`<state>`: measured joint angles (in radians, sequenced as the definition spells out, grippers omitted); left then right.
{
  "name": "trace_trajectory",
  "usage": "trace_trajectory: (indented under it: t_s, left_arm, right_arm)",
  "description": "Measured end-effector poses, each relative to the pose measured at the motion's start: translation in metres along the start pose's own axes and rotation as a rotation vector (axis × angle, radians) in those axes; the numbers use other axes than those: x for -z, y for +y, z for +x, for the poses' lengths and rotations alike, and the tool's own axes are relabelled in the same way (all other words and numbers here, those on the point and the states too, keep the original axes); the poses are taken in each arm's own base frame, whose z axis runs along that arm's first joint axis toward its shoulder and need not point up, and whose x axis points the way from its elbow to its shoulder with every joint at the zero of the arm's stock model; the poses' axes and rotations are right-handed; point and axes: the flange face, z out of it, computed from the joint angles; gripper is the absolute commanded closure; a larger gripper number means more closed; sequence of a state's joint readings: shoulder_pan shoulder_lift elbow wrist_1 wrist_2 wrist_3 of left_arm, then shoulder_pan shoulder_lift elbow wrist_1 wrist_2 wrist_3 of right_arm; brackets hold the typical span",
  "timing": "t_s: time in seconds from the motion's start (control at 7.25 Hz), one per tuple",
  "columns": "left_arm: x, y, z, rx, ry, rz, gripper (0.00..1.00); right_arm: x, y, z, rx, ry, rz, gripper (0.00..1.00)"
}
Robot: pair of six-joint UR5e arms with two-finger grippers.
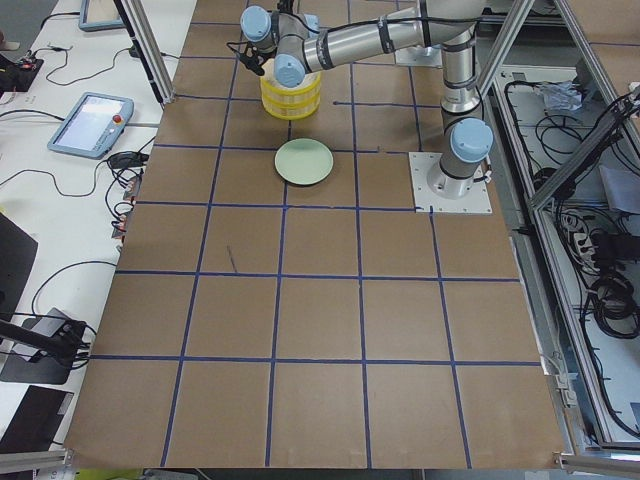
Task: Stack buns with steamer
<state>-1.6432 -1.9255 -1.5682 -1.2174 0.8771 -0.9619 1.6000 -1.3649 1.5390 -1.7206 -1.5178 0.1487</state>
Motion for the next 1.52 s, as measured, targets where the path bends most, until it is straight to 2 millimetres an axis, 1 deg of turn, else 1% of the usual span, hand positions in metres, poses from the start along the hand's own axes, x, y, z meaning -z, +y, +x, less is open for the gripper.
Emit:
trace_trajectory:
  t_s: [0.14, 0.28, 0.41, 0.55, 0.69, 0.83, 0.97, 1.1, 1.24, 1.52]
  left_arm:
    - [0.002, 0.003, -0.001, -0.005, 0.001, 0.002, 0.0]
    - [0.007, 0.005, -0.001, -0.021, -0.002, 0.021, 0.01]
    - [0.02, 0.013, -0.002, -0.096, -0.03, 0.091, 0.02]
    - [0.047, 0.03, -0.009, -0.235, -0.119, 0.206, 0.01]
    - [0.088, 0.053, -0.027, -0.4, -0.276, 0.307, 0.0]
    - [0.127, 0.077, -0.044, -0.546, -0.444, 0.37, 0.0]
    - [0.159, 0.096, -0.055, -0.632, -0.581, 0.399, 0.0]
    - [0.176, 0.107, -0.06, -0.661, -0.655, 0.388, 0.0]
    - [0.181, 0.111, -0.06, -0.693, -0.68, 0.375, 0.0]
    - [0.181, 0.115, -0.057, -0.785, -0.669, 0.357, 0.0]
  right_arm:
    - [0.037, 0.015, 0.014, 0.013, -0.001, -0.005, 0.0]
    - [0.072, 0.038, 0.019, 0.024, -0.001, 0.0, 0.0]
    - [0.093, 0.056, 0.018, 0.033, 0.002, 0.007, 0.0]
    - [0.099, 0.067, 0.015, 0.053, 0.016, 0.005, 0.0]
    - [0.097, 0.071, 0.012, 0.078, 0.035, 0.001, 0.0]
    - [0.091, 0.071, 0.009, 0.093, 0.046, -0.003, 0.0]
    - [0.086, 0.07, 0.008, 0.105, 0.051, 0.002, 0.0]
    - [0.084, 0.068, 0.008, 0.12, 0.055, 0.014, 0.0]
    - [0.085, 0.066, 0.009, 0.135, 0.055, 0.023, 0.0]
    - [0.09, 0.064, 0.013, 0.164, 0.055, 0.02, 0.0]
